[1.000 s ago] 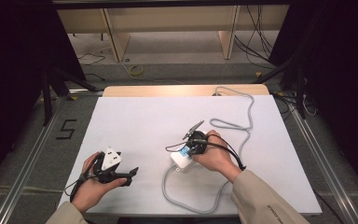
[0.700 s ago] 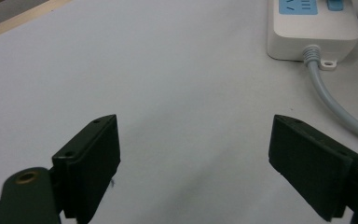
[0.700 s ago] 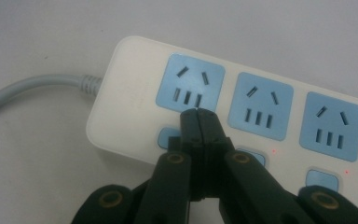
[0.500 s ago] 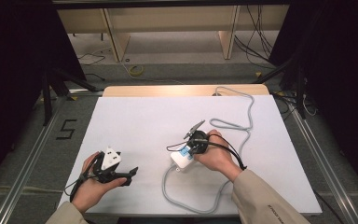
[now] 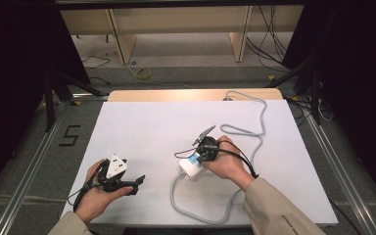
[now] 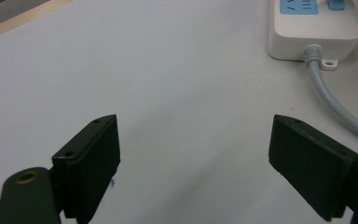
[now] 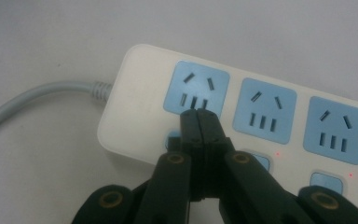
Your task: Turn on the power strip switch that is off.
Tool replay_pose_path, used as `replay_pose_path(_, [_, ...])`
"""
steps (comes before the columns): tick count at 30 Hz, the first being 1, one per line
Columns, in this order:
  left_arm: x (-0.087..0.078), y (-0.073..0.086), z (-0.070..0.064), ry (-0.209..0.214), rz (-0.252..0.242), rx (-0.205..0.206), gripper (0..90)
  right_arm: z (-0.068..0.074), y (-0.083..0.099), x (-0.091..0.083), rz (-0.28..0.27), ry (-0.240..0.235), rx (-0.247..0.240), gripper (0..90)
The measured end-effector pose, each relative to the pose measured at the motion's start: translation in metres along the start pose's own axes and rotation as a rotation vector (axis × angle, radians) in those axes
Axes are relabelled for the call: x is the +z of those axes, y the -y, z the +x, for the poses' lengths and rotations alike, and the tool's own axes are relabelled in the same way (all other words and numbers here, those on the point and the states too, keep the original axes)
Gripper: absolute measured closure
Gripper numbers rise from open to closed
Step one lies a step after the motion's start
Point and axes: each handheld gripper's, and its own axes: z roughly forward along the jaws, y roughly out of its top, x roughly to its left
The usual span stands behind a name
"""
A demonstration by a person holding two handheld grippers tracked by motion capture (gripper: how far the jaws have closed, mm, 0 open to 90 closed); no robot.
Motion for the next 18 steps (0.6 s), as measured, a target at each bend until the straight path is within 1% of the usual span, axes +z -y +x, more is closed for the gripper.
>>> replay_pose_path(2, [-0.0001, 0.0000, -0.0002, 0.001, 0.000, 0.001, 16.3, 0.0018, 0.0001, 0.0018, 0.003, 0.000, -0.009, 90.0])
replay_pose_path(5, [-0.0004, -0.0001, -0.0005, 0.000, 0.000, 0.002, 16.3, 0.0023, -0.0003, 0.0022, 0.014, 0.003, -0.006, 90.0])
replay_pose_path(8, [-0.0004, 0.0001, -0.0004, 0.000, -0.001, 0.001, 16.3, 0.0007, 0.0013, 0.0031, 0.032, 0.037, -0.021, 90.0])
replay_pose_path(9, [-0.0003, 0.0000, -0.0004, 0.000, -0.001, 0.002, 16.3, 0.0005, 0.0016, 0.0030, 0.026, 0.035, -0.010, 90.0])
replay_pose_path(11, [0.0002, -0.0004, -0.0004, 0.002, 0.001, 0.003, 16.3, 0.0004, 0.0017, 0.0027, 0.024, 0.037, -0.021, 90.0])
replay_pose_path(12, [0.0004, -0.0005, -0.0005, 0.001, 0.000, 0.003, 16.3, 0.0011, 0.0008, 0.0015, 0.005, 0.026, -0.017, 90.0])
replay_pose_path(13, [0.0005, -0.0005, -0.0005, 0.002, -0.001, 0.003, 16.3, 0.0011, 0.0008, 0.0015, 0.005, 0.026, -0.017, 90.0])
replay_pose_path(14, [0.0003, -0.0004, -0.0001, 0.002, 0.000, 0.004, 16.3, 0.0020, 0.0003, 0.0011, -0.004, 0.001, -0.007, 90.0])
replay_pose_path(15, [0.0002, -0.0002, 0.0000, 0.000, 0.000, 0.001, 16.3, 0.0043, -0.0008, 0.0013, 0.003, 0.004, -0.019, 90.0])
replay_pose_path(18, [-0.0004, 0.0001, 0.0000, 0.000, -0.001, 0.001, 16.3, 0.0050, -0.0012, 0.0021, 0.004, -0.002, -0.015, 90.0])
